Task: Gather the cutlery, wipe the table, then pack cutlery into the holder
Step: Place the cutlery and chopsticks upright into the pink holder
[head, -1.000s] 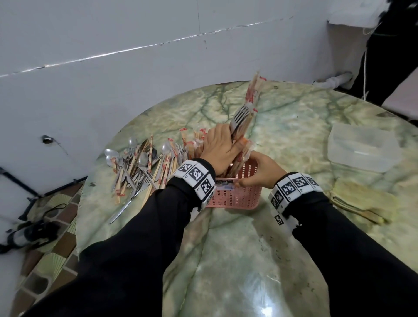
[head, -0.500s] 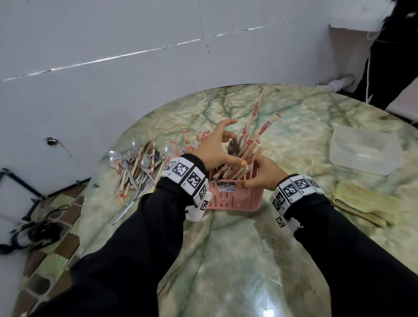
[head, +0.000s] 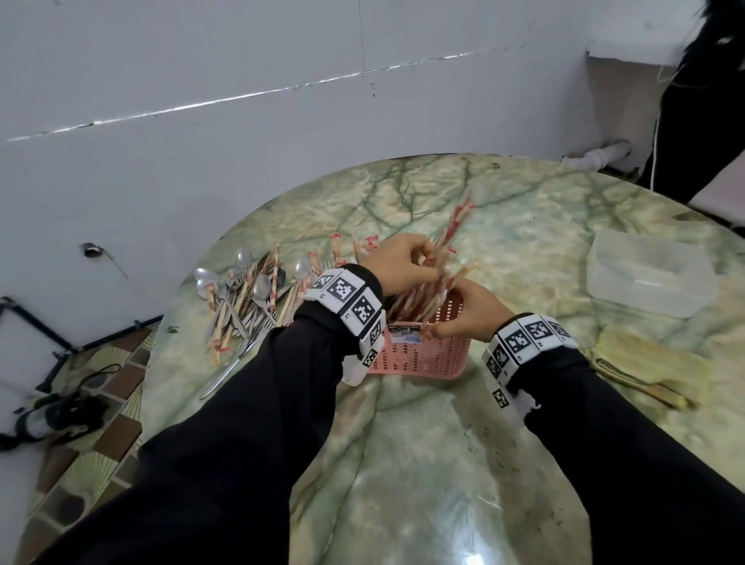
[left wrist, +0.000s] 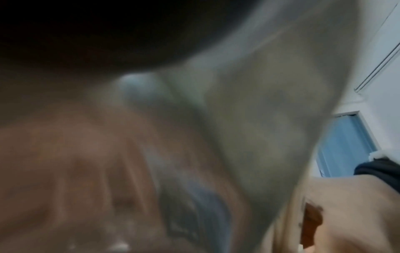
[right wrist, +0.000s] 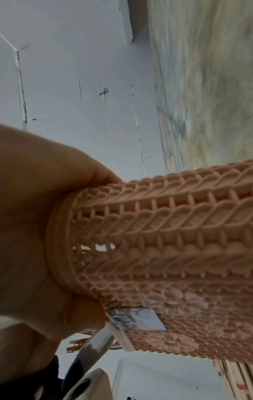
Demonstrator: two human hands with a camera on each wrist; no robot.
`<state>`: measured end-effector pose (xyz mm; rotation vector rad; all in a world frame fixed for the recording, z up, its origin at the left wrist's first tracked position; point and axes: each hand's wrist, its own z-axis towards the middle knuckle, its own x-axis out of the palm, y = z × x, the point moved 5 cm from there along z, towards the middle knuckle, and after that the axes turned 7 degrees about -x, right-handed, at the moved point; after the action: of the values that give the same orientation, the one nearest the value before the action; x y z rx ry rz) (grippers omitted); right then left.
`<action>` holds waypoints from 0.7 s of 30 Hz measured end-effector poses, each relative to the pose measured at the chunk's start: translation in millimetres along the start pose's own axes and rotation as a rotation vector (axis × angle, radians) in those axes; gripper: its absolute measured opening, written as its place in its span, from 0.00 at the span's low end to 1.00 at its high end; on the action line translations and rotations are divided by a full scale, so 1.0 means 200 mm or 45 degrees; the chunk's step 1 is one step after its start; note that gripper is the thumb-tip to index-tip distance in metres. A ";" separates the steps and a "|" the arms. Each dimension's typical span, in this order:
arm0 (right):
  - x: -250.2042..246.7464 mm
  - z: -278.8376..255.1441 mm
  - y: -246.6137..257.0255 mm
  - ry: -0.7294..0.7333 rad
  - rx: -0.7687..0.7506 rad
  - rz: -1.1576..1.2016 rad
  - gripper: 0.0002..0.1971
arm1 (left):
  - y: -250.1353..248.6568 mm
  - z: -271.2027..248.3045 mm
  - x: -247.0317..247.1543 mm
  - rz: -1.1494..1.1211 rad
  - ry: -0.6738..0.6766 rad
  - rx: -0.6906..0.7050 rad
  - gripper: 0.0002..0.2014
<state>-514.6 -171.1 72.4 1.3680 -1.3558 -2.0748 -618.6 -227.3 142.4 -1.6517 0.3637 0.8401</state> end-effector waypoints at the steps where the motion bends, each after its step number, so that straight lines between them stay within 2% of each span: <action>1: 0.00 0.00 0.00 -0.002 0.000 0.002 0.25 | -0.01 0.00 -0.01 -0.072 -0.033 -0.001 0.04; 4: -0.01 0.00 0.00 0.002 -0.009 0.002 0.25 | -0.03 -0.01 -0.06 -0.466 -0.149 -0.021 0.03; 5: -0.01 0.00 0.00 0.003 -0.014 -0.002 0.25 | -0.02 -0.02 -0.07 -0.571 -0.194 -0.023 0.07; 7: -0.01 0.00 0.00 0.007 -0.022 -0.013 0.25 | 0.00 -0.03 -0.08 -0.622 -0.219 -0.023 0.11; 8: 0.00 0.00 -0.01 0.013 -0.022 -0.022 0.25 | 0.00 -0.04 -0.07 -0.550 -0.202 -0.024 0.14; 11: -0.01 0.01 -0.01 0.035 -0.006 -0.119 0.23 | 0.02 -0.07 -0.05 -0.266 -0.105 -0.008 0.35; 12: -0.01 0.01 0.00 0.042 0.004 -0.209 0.25 | 0.01 -0.08 -0.06 -0.209 -0.094 0.006 0.40; 14: -0.01 0.00 0.01 0.047 0.037 -0.422 0.32 | 0.00 -0.08 -0.09 -0.109 -0.103 0.033 0.41; 16: -0.01 0.00 0.04 0.038 0.071 -0.531 0.37 | 0.00 -0.09 -0.11 -0.048 -0.016 0.004 0.45; 19: 0.01 0.02 0.09 -0.003 0.060 -0.641 0.36 | 0.02 -0.09 -0.10 0.145 0.201 -0.076 0.55; 21: 0.05 0.05 0.12 -0.018 0.030 -0.655 0.35 | 0.02 -0.11 -0.09 0.126 0.277 -0.092 0.56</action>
<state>-532.5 -185.0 87.7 1.8705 -1.1166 -2.3833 -627.2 -252.4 153.6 -1.8099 0.5760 0.7549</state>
